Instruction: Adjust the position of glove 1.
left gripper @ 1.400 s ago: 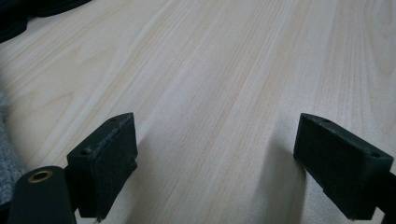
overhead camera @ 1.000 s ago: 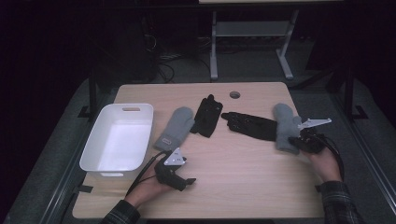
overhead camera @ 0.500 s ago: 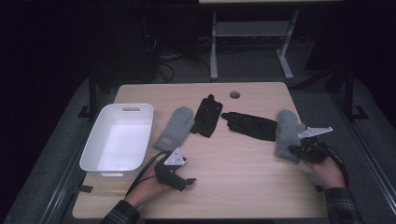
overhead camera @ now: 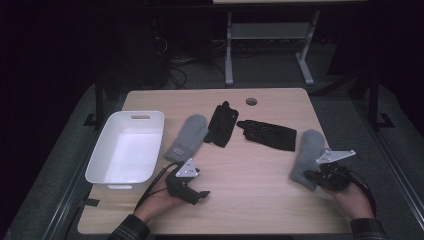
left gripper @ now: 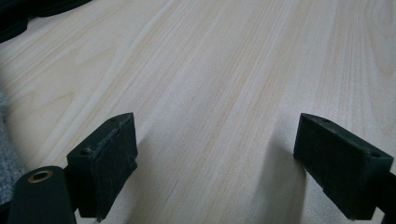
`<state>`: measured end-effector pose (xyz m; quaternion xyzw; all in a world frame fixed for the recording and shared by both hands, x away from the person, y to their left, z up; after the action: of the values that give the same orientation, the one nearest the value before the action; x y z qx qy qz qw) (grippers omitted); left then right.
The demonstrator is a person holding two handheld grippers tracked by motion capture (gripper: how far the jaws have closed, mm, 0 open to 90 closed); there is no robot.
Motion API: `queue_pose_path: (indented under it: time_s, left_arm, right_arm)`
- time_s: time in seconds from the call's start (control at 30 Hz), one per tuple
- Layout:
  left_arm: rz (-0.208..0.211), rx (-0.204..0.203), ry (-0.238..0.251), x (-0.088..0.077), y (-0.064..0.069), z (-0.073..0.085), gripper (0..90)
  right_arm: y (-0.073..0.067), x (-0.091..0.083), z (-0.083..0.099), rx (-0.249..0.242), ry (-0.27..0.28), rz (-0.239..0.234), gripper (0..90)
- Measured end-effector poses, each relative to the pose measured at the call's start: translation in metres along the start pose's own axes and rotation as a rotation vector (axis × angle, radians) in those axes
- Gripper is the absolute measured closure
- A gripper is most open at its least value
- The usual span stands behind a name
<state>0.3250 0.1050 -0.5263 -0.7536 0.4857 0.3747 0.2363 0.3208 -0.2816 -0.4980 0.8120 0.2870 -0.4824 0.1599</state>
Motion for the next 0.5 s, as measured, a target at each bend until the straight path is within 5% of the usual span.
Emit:
queue_pose_path:
  time_s: [0.2,0.27,0.5]
  left_arm:
    - [0.0,-0.001,0.002,0.0,0.0,0.0,12.3]
    - [0.0,-0.001,0.003,0.0,0.0,0.0,12.3]
    - [-0.002,-0.002,0.004,0.001,0.0,-0.001,12.3]
  right_arm:
    - [-0.012,-0.007,-0.004,-0.036,0.035,-0.008,90.0]
    - [-0.002,-0.014,-0.013,-0.014,0.079,0.01,90.0]
    - [0.033,-0.012,-0.026,0.036,0.096,0.064,90.0]
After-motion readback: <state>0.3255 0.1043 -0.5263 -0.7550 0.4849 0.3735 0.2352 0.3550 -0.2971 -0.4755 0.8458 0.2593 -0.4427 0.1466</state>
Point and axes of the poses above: each handheld gripper's, and its own axes: x roughly forward along the jaws, z roughly out of its underside, y roughly to its right, the point moved 7 cm from there along x, roughly forward along the jaws, and after that the axes turned 9 degrees about -y, right-handed, at the moved point
